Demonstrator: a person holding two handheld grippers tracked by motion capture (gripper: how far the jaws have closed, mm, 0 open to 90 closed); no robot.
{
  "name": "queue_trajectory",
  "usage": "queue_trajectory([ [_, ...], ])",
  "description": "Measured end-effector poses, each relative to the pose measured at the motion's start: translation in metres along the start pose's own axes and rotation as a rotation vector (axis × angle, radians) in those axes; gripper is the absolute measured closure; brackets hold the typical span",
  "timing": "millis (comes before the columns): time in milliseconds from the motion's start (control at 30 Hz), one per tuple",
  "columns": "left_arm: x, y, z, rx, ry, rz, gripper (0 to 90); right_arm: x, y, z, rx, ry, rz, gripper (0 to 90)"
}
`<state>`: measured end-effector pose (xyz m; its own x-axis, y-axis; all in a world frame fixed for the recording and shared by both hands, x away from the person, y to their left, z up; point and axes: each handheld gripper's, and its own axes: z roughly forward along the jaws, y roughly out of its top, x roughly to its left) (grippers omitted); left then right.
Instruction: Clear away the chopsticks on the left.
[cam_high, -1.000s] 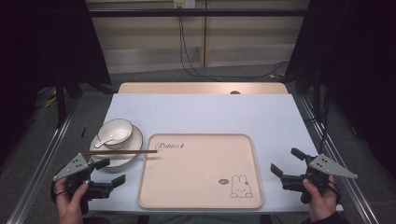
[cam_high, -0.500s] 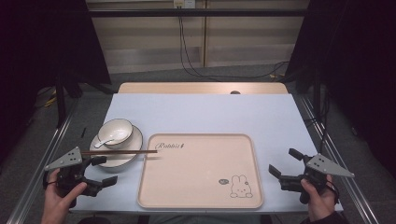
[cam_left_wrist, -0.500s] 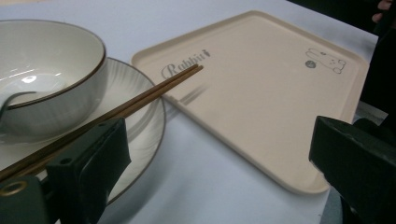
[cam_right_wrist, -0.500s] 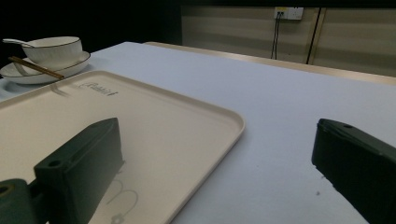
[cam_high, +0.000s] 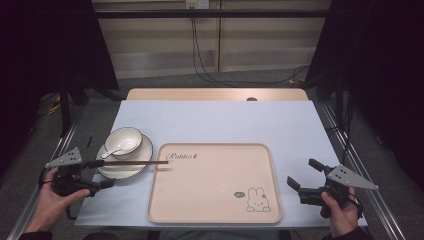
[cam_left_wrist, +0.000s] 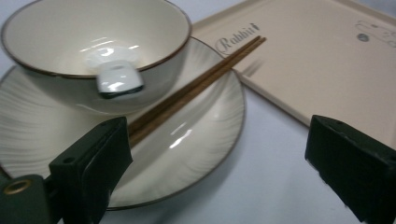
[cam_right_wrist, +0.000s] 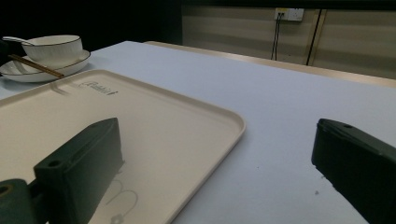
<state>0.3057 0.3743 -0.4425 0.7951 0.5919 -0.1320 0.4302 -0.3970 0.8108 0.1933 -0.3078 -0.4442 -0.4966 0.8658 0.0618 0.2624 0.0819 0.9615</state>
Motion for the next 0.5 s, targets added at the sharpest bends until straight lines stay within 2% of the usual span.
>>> queue_trajectory([
  [67, 0.004, -0.001, 0.003, 0.013, -0.003, -0.008, 6.7, 0.000, 0.000, 0.000, -0.001, -0.006, 0.007, 1.6],
  [133, 0.006, -0.002, 0.004, 0.013, 0.010, 0.005, 6.7, -0.001, -0.001, 0.000, 0.003, -0.009, 0.009, 1.6],
  [167, 0.007, 0.000, 0.006, 0.045, 0.027, 0.024, 6.7, 0.000, -0.001, 0.000, 0.006, -0.004, 0.010, 1.6],
  [200, 0.008, 0.000, 0.008, 0.043, 0.016, 0.015, 6.7, 0.000, -0.001, 0.000, 0.007, -0.004, 0.005, 1.6],
  [233, 0.008, 0.001, 0.009, 0.046, 0.022, 0.031, 6.9, 0.000, 0.000, 0.000, 0.006, -0.004, 0.005, 1.6],
  [300, 0.010, 0.003, 0.009, 0.060, 0.030, 0.077, 11.5, 0.000, -0.001, 0.001, 0.005, -0.005, 0.004, 1.6],
  [400, 0.013, 0.004, 0.011, 0.065, 0.045, 0.085, 19.3, 0.000, -0.001, 0.000, 0.007, -0.004, 0.006, 1.6],
  [467, 0.013, 0.004, 0.012, 0.067, 0.044, 0.075, 30.0, 0.000, -0.001, 0.000, 0.008, -0.003, 0.004, 1.6],
  [500, 0.014, 0.005, 0.012, 0.077, 0.069, 0.072, 30.0, 0.000, -0.001, 0.001, 0.008, -0.004, 0.007, 1.6],
])
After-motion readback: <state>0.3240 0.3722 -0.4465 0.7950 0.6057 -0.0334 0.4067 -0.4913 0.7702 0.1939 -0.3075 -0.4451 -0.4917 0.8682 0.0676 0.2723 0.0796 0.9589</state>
